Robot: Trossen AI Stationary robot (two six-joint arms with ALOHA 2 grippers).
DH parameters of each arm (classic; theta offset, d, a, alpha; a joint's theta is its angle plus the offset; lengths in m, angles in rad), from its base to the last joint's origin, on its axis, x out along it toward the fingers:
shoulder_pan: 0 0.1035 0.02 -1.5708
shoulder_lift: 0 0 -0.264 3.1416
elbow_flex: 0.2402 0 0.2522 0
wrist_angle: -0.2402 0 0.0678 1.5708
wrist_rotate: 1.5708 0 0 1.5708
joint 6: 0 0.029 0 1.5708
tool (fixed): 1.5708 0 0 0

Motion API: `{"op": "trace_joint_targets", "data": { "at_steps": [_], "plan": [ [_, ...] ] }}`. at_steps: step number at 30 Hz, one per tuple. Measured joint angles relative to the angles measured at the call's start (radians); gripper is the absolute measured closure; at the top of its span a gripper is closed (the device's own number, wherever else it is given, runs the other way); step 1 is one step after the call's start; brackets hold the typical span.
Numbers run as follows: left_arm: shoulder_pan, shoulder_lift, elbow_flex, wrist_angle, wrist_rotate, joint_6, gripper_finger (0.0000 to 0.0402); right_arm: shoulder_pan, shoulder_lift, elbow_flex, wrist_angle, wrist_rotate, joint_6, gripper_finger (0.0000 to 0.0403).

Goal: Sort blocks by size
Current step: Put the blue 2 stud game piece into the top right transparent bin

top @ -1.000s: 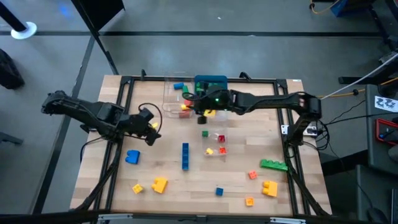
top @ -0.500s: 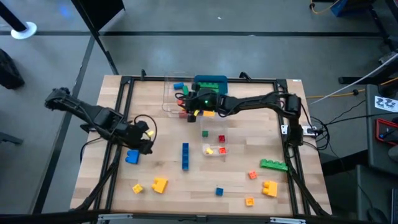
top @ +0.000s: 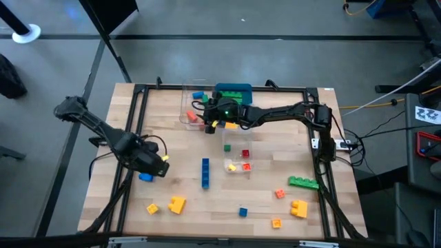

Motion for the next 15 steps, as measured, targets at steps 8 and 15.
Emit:
{"op": "trace_joint_targets", "data": {
  "at_steps": [8,15],
  "plan": [
    [0.021,0.211,0.000,-0.106,0.000,-0.010,0.0218,0.078,-0.037,0.245,-0.396,0.008,0.010,0.0178],
    [0.042,0.357,0.000,-0.072,0.003,0.086,0.0218,0.135,-0.039,0.598,-0.922,0.008,-0.001,0.0178]
  ]
}}
